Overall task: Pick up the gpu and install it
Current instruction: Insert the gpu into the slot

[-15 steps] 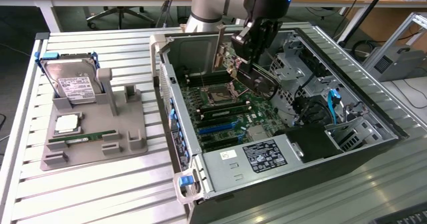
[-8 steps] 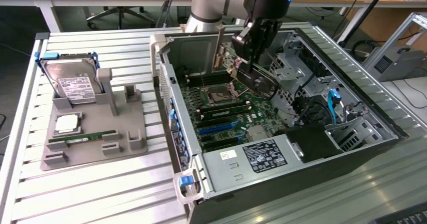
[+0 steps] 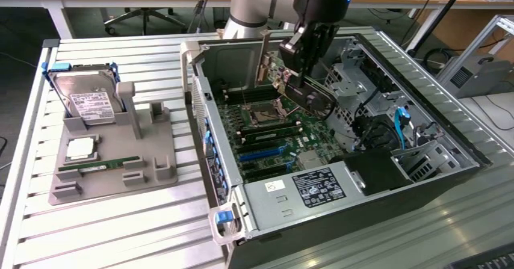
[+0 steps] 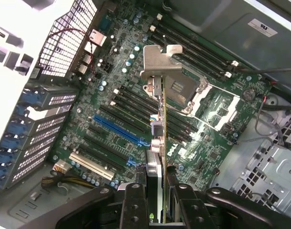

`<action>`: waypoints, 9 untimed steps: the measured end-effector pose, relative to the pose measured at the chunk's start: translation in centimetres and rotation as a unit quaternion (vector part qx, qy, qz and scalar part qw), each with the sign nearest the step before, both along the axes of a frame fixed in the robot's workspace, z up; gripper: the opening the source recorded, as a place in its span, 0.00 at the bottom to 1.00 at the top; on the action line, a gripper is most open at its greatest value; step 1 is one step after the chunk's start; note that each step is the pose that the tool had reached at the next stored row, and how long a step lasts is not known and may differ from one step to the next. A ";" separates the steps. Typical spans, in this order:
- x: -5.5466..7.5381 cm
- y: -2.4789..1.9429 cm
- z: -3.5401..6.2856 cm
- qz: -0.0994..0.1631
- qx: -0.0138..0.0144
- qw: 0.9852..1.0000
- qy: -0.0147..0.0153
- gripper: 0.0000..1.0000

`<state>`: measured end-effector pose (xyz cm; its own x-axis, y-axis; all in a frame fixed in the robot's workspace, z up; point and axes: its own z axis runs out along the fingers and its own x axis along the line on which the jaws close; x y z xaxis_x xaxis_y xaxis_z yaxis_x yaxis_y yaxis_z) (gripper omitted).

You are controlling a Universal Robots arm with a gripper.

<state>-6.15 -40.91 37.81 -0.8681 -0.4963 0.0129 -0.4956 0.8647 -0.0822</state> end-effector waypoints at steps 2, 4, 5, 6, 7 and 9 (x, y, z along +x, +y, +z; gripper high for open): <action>0.0 0.00 0.00 0.002 0.000 1.000 0.000 0.27; 0.0 0.00 0.00 0.004 0.000 1.000 0.000 0.27; 0.0 0.00 0.00 0.005 0.000 1.000 0.000 0.27; 0.0 0.00 0.00 0.005 0.000 1.000 0.000 0.27; 0.0 0.00 0.00 0.008 0.000 1.000 0.000 0.27; 0.0 0.00 0.00 0.010 0.000 1.000 0.000 0.27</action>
<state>-6.14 -40.91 37.81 -0.8578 -0.5138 0.0129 -0.5130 0.8545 -0.0822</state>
